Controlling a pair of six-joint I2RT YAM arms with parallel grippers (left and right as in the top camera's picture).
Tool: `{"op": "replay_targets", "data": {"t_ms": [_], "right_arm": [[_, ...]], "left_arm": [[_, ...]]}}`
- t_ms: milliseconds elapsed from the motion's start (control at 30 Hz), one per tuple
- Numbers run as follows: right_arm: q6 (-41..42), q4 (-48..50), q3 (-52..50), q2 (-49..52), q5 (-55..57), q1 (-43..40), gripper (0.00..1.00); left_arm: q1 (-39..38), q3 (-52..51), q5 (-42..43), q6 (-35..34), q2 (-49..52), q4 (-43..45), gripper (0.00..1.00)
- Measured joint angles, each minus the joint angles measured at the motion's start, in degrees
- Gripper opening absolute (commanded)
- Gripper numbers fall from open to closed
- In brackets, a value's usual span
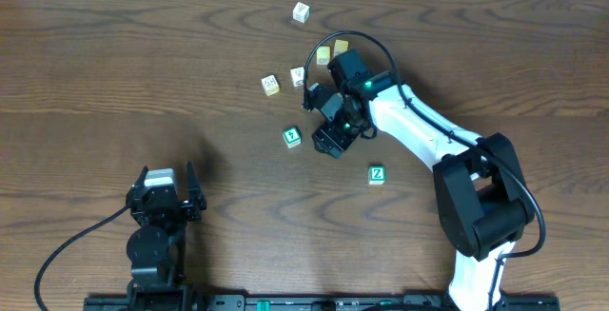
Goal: Lift 4 blocks
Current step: 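Move the right gripper to the cluster and grasp the 8 block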
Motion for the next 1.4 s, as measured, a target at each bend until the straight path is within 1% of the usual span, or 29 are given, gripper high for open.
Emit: {"op": "replay_targets", "data": {"t_ms": [300, 633, 867, 967, 1133, 1400], "right_arm": [[-0.7, 0.5, 0.0, 1.8, 2.3, 0.1, 0.52], [-0.7, 3.8, 0.0, 1.8, 2.6, 0.1, 0.48], [-0.5, 3.3, 0.0, 1.8, 2.6, 0.1, 0.47], [-0.5, 3.2, 0.0, 1.8, 2.6, 0.1, 0.49], [-0.4, 3.2, 0.0, 1.8, 2.6, 0.1, 0.40], [-0.3, 3.2, 0.0, 2.3, 2.6, 0.1, 0.34]], "left_arm": [[0.0, 0.0, 0.0, 0.0, 0.0, 0.0, 0.76], [0.0, 0.0, 0.0, 0.0, 0.0, 0.0, 0.76], [0.0, 0.0, 0.0, 0.0, 0.0, 0.0, 0.76], [0.0, 0.0, 0.0, 0.0, 0.0, 0.0, 0.76], [0.0, 0.0, 0.0, 0.0, 0.0, 0.0, 0.76], [0.0, 0.0, 0.0, 0.0, 0.0, 0.0, 0.76]]}}
